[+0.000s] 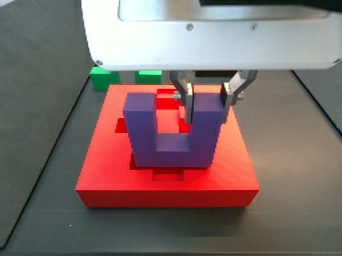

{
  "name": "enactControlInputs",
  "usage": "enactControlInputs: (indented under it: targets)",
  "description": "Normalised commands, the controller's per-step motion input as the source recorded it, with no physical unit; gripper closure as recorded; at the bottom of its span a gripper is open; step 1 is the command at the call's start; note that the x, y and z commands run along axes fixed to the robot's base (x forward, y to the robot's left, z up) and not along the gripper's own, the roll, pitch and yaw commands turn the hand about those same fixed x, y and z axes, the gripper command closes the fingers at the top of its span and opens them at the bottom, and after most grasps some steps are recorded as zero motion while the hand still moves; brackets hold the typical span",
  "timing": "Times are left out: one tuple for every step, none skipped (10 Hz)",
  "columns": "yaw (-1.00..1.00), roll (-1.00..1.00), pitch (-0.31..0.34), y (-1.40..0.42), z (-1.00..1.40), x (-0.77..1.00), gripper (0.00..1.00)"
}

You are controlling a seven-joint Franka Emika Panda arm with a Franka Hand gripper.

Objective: Pick up the purple object. Move up. Place the purple object on the fixture. Regrasp the purple object. Move to above the board. Insert the purple object.
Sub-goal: Insert the purple object.

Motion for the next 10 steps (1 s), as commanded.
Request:
enactControlInputs:
  targets:
    - [0.00, 0.02, 0.000, 0.00, -0.10, -0.03, 1.00]
    - [0.00, 0.00, 0.000, 0.00, -0.08, 0.00, 1.00]
    - [0.00, 0.01, 0.000, -0.01, -0.09, 0.00, 1.00]
    - [0.00, 0.02, 0.000, 0.00, -0.11, 0.00, 1.00]
    - [0.00, 0.03, 0.000, 0.00, -0.14, -0.05, 1.00]
    - [0.00, 0.02, 0.000, 0.00, -0.14, -0.05, 1.00]
    - [0.00, 0.01, 0.000, 0.00, -0.15, -0.07, 1.00]
    - [0.00, 0.00, 0.000, 0.00, -0.17, -0.13, 1.00]
    - [0.00, 0.00, 0.000, 0.00, -0.15, -0.10, 1.00]
    - [0.00, 0.00, 0.000, 0.00, -0.11, 0.00, 1.00]
